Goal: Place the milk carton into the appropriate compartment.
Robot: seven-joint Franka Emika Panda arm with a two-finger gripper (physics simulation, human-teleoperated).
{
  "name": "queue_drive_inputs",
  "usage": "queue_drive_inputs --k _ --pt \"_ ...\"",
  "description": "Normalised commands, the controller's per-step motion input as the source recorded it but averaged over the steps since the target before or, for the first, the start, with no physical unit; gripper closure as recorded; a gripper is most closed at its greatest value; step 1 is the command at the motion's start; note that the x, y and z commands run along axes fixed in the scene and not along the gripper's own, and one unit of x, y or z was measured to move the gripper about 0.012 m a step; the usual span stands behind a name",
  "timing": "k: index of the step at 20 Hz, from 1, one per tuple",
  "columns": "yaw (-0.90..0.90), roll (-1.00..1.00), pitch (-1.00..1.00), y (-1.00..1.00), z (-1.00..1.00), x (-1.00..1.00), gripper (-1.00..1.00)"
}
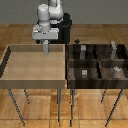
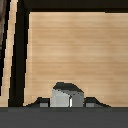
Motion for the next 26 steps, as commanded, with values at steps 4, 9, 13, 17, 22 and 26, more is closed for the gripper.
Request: queue_drive_inputs --k 4,9,13,17,22,26 --pt "0.00 0.00 0.00 0.00 1.00 0.00 1.00" --pt "0.00 0.00 0.00 0.60 0.20 0.00 1.00" --pt "0.00 0.00 0.00 1.00 0.00 0.00 1.00" --pt "0.00 0.00 0.00 1.00 0.00 0.00 1.00" --pt "0.00 0.00 0.00 1.00 0.00 0.00 1.00" --pt "0.00 0.00 0.00 1.00 0.00 0.00 1.00"
